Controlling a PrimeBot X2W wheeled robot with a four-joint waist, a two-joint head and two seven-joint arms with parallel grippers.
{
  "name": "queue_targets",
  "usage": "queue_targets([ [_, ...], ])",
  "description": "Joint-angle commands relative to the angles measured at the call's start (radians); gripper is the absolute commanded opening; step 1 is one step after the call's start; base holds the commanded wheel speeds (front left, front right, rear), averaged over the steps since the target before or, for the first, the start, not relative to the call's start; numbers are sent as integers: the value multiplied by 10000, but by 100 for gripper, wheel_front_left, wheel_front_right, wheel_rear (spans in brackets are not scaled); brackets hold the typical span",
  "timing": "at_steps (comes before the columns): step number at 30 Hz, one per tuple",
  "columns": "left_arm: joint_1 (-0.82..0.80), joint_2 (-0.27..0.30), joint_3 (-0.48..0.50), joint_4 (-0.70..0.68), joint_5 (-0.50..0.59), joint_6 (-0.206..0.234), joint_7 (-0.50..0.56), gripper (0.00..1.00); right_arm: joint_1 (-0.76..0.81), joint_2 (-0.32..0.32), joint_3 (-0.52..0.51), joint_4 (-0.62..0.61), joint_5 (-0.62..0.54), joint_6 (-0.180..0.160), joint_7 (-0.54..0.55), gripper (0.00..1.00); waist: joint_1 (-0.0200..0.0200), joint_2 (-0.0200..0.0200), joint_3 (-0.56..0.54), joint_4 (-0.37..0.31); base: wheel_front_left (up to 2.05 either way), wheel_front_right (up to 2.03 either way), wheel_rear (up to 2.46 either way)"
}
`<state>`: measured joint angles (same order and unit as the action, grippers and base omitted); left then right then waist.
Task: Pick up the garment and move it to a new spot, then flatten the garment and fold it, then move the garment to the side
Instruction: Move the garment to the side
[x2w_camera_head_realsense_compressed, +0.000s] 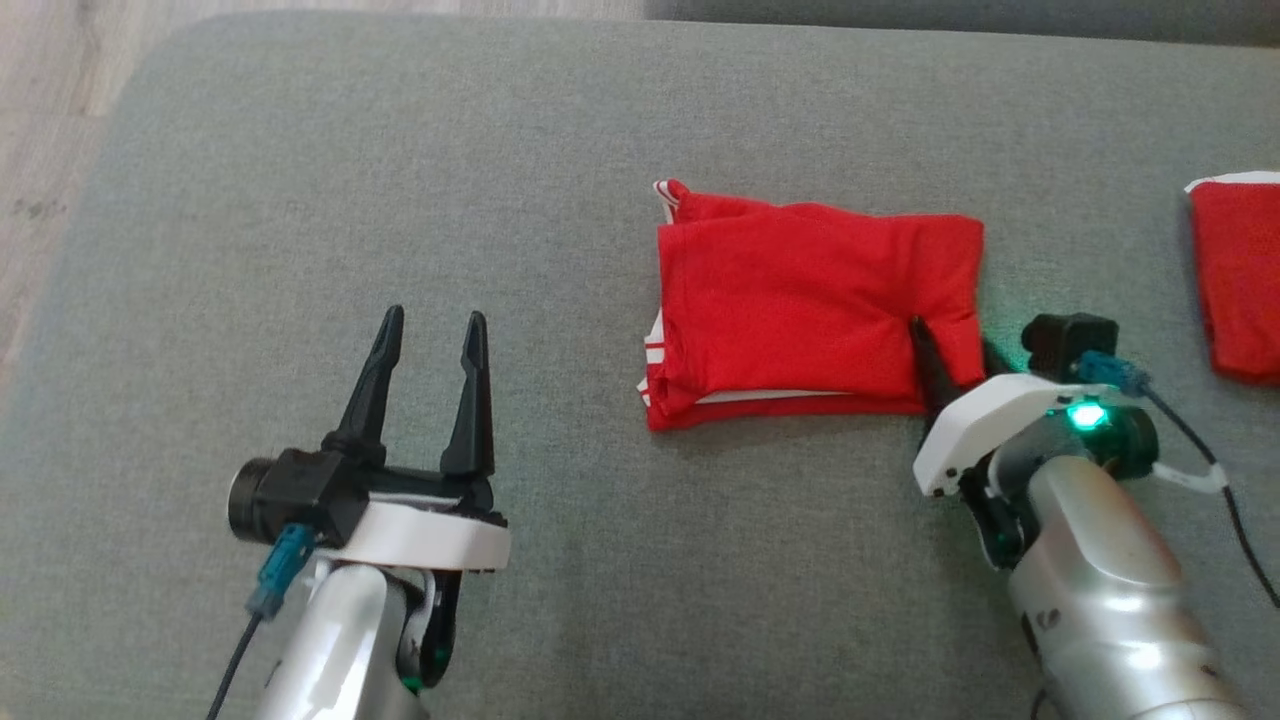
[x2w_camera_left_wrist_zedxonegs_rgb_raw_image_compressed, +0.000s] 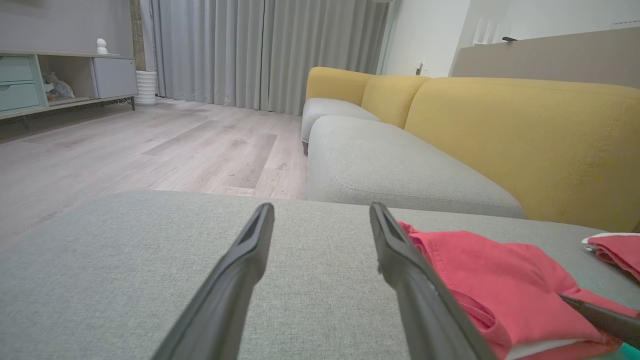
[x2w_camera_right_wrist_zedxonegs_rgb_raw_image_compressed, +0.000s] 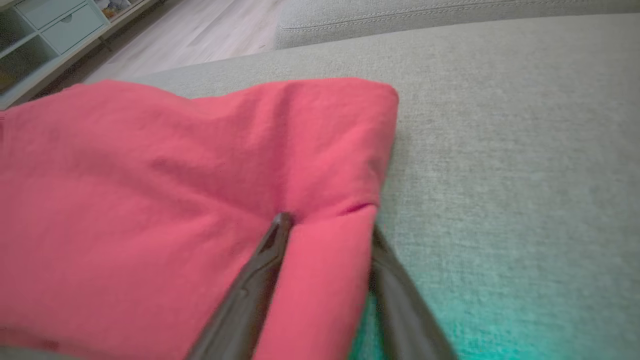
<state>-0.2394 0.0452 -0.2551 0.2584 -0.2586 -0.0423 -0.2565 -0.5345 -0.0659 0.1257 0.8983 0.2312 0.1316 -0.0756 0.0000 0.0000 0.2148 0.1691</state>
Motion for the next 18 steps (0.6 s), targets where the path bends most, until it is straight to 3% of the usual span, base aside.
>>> queue_targets([
  [1, -335, 51, 296, -259, -80, 64, -53, 100, -91, 156, 340, 39, -133, -9, -47, 0, 0, 0, -63, -41, 0, 0, 0],
  [11, -79, 51, 305, -220, -38, 83, -53, 100, -340, 26, 147, 54, -1386, -9, -1125, 0, 0, 0, -769, -583, 0, 0, 0],
  [18, -103, 51, -45, -322, -150, 166, -53, 100, -187, -783, 372, -1125, -2035, -9, -854, 0, 0, 0, -989, -1318, 0, 0, 0],
])
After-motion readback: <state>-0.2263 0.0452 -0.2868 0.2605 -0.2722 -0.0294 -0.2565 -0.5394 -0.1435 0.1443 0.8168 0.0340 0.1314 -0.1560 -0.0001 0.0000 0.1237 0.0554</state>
